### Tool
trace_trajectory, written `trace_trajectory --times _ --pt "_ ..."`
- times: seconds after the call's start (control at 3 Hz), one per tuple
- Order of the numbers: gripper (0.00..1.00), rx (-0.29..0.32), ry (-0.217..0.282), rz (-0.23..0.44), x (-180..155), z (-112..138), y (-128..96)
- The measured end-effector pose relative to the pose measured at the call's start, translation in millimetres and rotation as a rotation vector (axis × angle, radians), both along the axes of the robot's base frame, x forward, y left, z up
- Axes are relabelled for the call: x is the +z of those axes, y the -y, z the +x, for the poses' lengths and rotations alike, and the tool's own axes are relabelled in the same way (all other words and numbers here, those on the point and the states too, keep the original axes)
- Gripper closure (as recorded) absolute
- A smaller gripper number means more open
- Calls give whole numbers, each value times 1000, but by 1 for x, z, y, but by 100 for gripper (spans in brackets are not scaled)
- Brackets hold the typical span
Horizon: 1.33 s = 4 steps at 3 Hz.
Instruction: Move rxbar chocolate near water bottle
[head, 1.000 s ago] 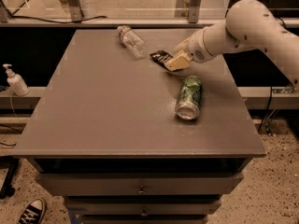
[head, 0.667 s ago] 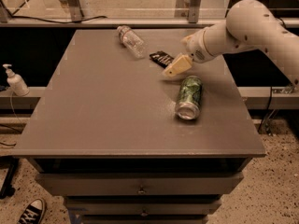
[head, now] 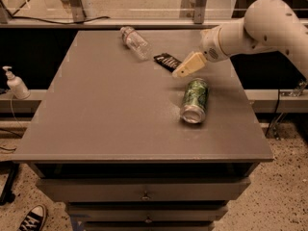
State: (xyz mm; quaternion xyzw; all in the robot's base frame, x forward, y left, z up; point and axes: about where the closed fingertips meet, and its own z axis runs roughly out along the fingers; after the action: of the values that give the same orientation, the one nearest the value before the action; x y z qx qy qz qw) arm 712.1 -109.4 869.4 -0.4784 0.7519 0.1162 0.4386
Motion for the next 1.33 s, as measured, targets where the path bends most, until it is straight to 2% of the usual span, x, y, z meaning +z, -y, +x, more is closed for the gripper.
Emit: trace_trajectory --times 0.33,0.67,1.0,1.33 --pt "0 -87 58 51 26 -1 22" --pt "0 -182 138 98 58 -5 55" --pt "0 -223 209 95 90 -25 92" --pt "0 -267 283 52 124 -59 135"
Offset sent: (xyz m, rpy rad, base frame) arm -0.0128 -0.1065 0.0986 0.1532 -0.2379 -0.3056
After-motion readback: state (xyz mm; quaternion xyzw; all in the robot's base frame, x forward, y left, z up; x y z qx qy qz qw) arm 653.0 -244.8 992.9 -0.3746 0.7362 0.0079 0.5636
